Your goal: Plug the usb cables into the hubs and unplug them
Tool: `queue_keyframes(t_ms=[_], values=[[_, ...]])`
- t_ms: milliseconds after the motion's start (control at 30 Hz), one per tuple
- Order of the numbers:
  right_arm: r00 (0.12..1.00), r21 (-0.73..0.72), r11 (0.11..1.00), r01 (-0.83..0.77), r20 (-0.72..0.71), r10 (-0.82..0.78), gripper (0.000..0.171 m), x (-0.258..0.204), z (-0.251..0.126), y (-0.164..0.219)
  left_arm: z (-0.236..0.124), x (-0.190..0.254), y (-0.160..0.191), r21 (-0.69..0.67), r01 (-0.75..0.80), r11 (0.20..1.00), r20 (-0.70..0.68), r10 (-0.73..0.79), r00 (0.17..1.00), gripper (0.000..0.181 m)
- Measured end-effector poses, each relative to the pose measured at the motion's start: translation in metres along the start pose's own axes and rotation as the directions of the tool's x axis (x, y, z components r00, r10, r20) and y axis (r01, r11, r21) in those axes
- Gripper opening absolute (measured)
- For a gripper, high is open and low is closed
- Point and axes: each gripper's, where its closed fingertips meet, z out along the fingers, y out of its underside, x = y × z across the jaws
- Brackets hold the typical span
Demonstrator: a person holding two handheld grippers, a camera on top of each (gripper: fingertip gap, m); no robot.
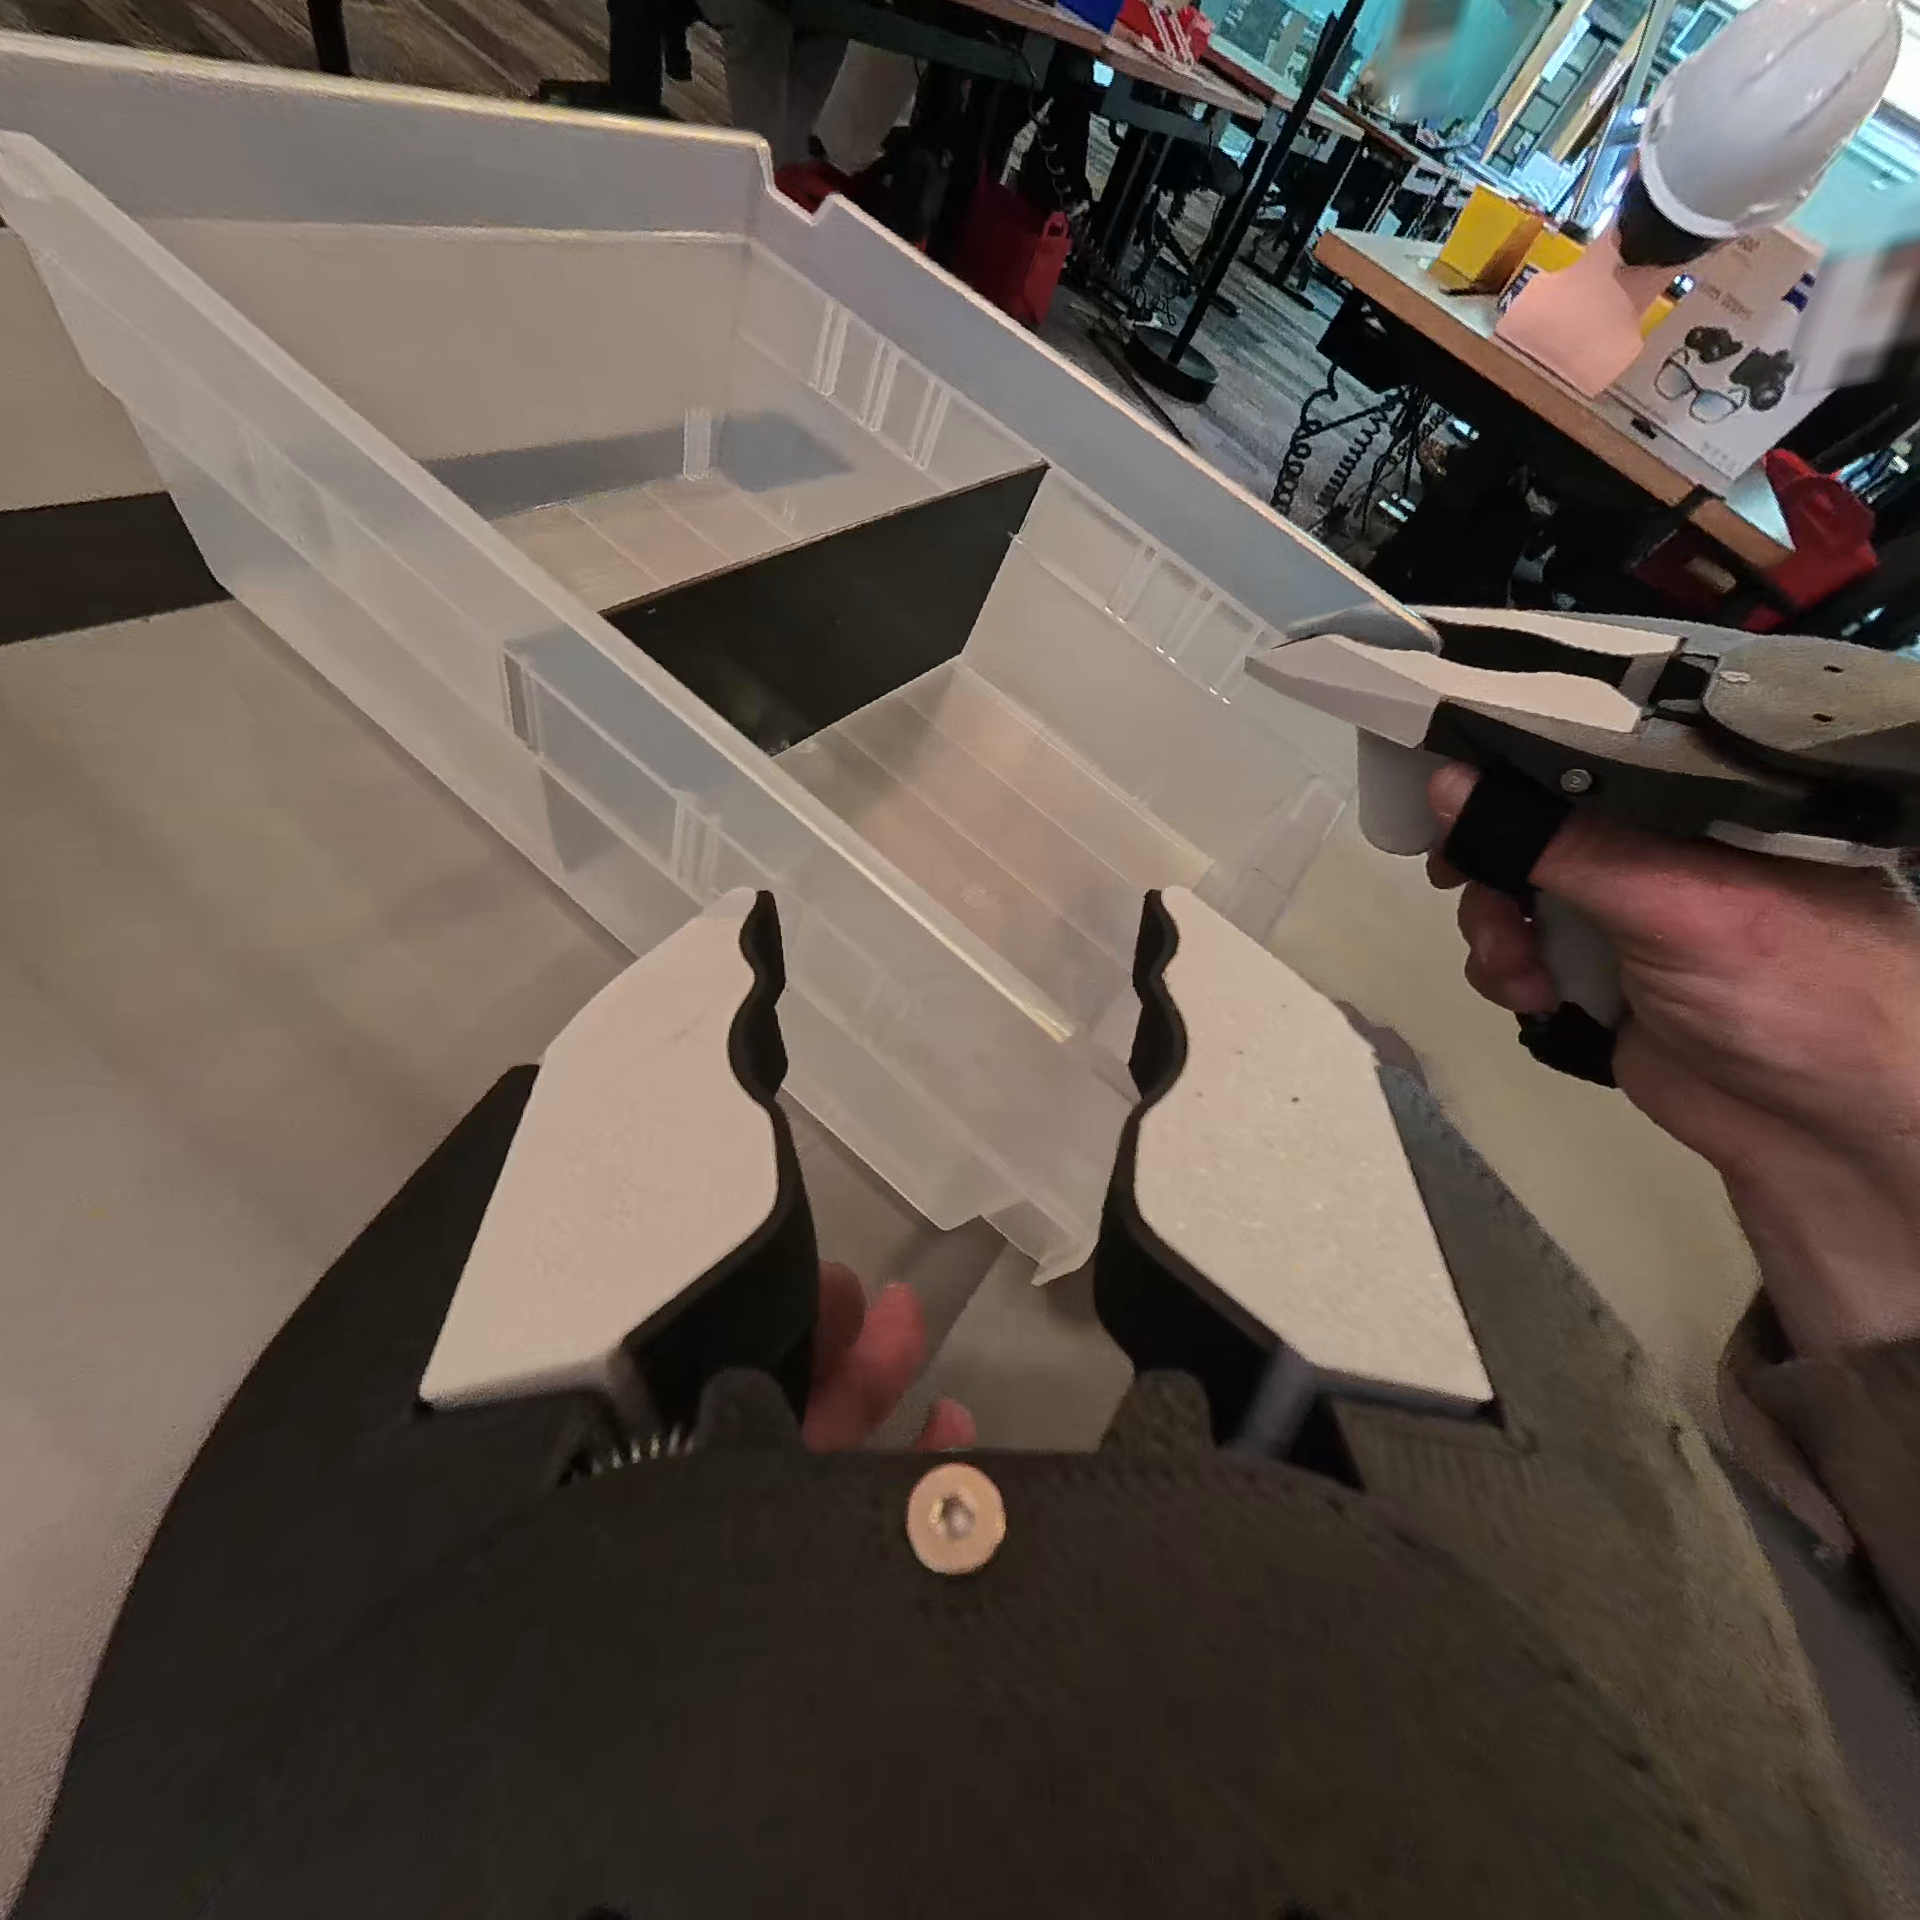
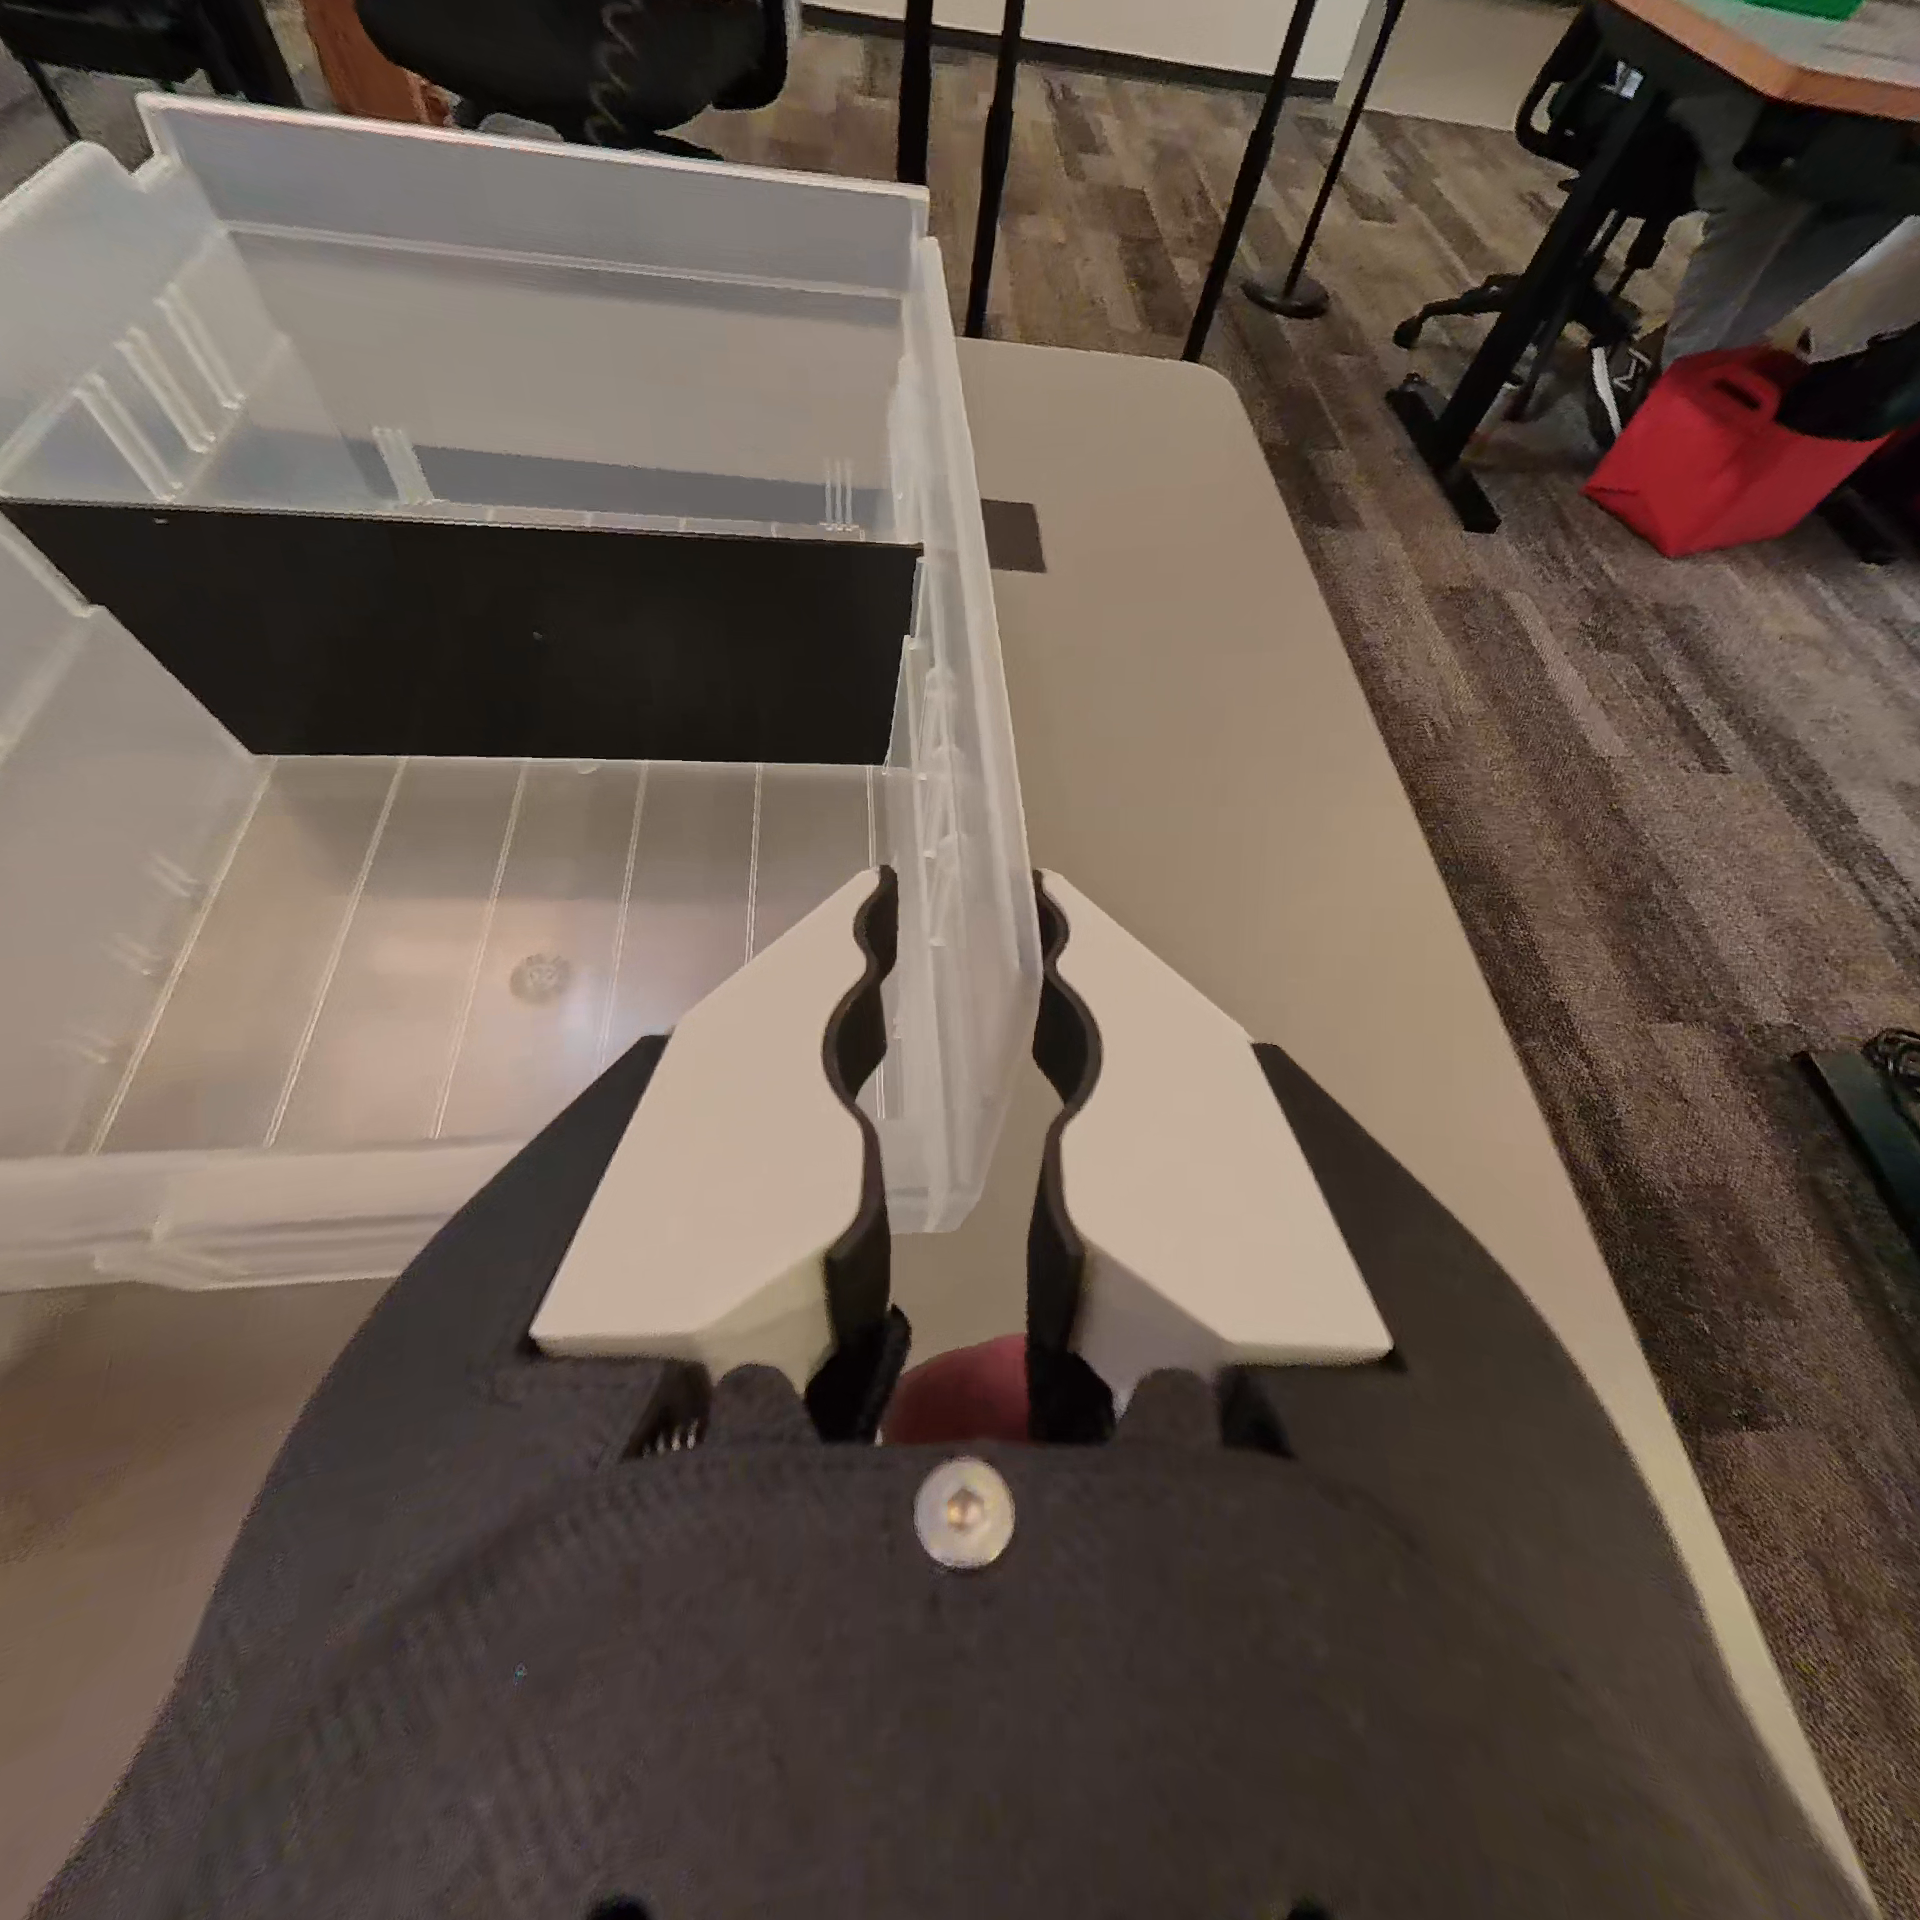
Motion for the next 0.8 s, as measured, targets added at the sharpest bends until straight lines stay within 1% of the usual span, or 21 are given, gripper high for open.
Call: queue_keyframes(t_ms=[133, 233, 267, 333, 367, 433, 500, 567, 633, 733, 800], values=[[0.999, 0.002, 1.000, -0.010, -0.042, 0.011, 0.021, 0.020, 0.020, -0.007, 0.023, -0.002, -0.010, 0.015, 0.018, 1.000, 0.013, -0.018, 1.000, 0.065], [0.998, 0.024, 0.999, -0.023, -0.050, 0.025, 0.023, 0.027, 0.029, -0.012, 0.035, -0.006, -0.016, 0.018, 0.018, 1.000, 0.021, -0.018, 1.000, 0.065], [0.999, 0.031, 0.999, -0.019, -0.040, 0.021, 0.026, 0.027, 0.030, -0.012, 0.037, -0.006, -0.018, 0.016, 0.015, 1.000, 0.012, -0.015, 1.000, 0.067], [0.998, 0.063, 0.997, -0.054, -0.011, 0.055, 0.039, 0.026, 0.024, -0.015, 0.034, 0.000, -0.018, 0.006, 0.019, 1.000, -0.049, -0.018, 0.999, 0.076], [0.998, 0.085, 0.994, -0.063, -0.014, 0.064, 0.043, 0.028, 0.019, -0.018, 0.029, -0.001, -0.021, 0.027, 0.021, 0.999, -0.051, -0.019, 0.999, 0.081], [0.997, 0.135, 0.990, -0.035, -0.059, 0.044, 0.057, 0.037, 0.001, -0.031, 0.008, -0.003, -0.036, 0.121, 0.016, 0.993, -0.045, -0.011, 0.999, 0.083], [0.993, 0.233, 0.972, 0.018, -0.118, 0.010, 0.058, 0.041, -0.028, -0.057, -0.018, -0.001, -0.046, 0.169, -0.031, 0.985, -0.057, 0.041, 0.998, 0.083], [0.991, 0.312, 0.947, 0.075, -0.131, -0.035, 0.063, 0.024, -0.057, -0.087, -0.050, -0.005, -0.057, 0.203, -0.108, 0.973, -0.034, 0.117, 0.992, 0.084], [0.993, 0.363, 0.925, 0.114, -0.077, -0.092, 0.063, -0.014, -0.078, -0.114, -0.087, -0.014, -0.070, 0.247, -0.186, 0.951, 0.001, 0.192, 0.981, 0.081], [0.983, 0.439, 0.884, 0.162, 0.004, -0.182, 0.063, -0.084, -0.099, -0.152, -0.139, -0.041, -0.086, 0.265, -0.298, 0.917, 0.088, 0.285, 0.955, 0.079], [0.973, 0.478, 0.869, 0.127, 0.110, -0.203, 0.063, -0.136, -0.108, -0.175, -0.174, -0.069, -0.099, 0.286, -0.355, 0.890, 0.177, 0.314, 0.933, 0.077]])
